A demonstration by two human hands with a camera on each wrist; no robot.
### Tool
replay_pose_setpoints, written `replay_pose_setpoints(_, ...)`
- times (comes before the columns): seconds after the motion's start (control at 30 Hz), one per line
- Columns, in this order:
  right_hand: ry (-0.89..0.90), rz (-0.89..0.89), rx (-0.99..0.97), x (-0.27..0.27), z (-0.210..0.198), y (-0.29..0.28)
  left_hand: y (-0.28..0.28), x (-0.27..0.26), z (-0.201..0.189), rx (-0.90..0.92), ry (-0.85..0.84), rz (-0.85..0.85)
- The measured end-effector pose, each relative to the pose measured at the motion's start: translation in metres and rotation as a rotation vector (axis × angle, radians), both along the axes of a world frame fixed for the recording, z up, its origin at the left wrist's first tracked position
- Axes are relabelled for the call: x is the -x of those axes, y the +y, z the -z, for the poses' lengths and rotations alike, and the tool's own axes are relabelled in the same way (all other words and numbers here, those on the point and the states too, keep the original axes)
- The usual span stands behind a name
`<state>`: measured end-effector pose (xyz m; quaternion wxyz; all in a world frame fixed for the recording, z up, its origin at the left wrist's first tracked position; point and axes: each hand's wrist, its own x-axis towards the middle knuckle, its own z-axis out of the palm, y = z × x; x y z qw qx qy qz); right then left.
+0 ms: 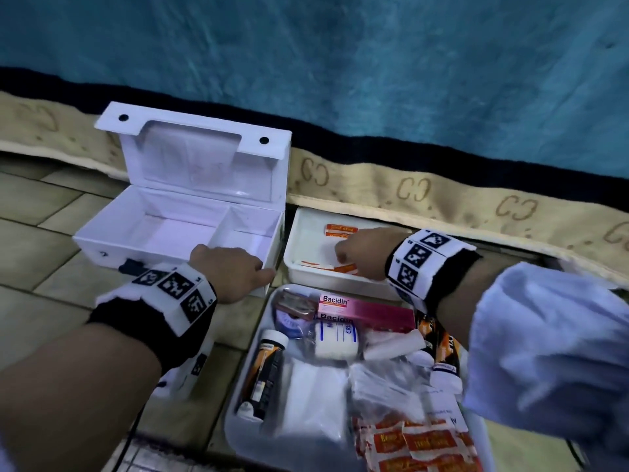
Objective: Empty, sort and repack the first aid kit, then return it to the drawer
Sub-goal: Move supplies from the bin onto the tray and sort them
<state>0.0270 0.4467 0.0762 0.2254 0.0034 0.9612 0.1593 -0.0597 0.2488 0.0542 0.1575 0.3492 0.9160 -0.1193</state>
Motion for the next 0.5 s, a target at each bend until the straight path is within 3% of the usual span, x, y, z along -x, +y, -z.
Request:
replay_pose_setpoints(0.33, 0.060, 0.131, -0.001, 0.001, -0.007, 0.007, 0.001, 0.000, 0.000, 0.010, 0.006, 0.009)
replay_pose_setpoints(0.5, 0.326, 0.240, 0.128, -0.020, -0.045, 0.020, 0.000, 0.001, 0.000, 0.019, 0.002, 0.037)
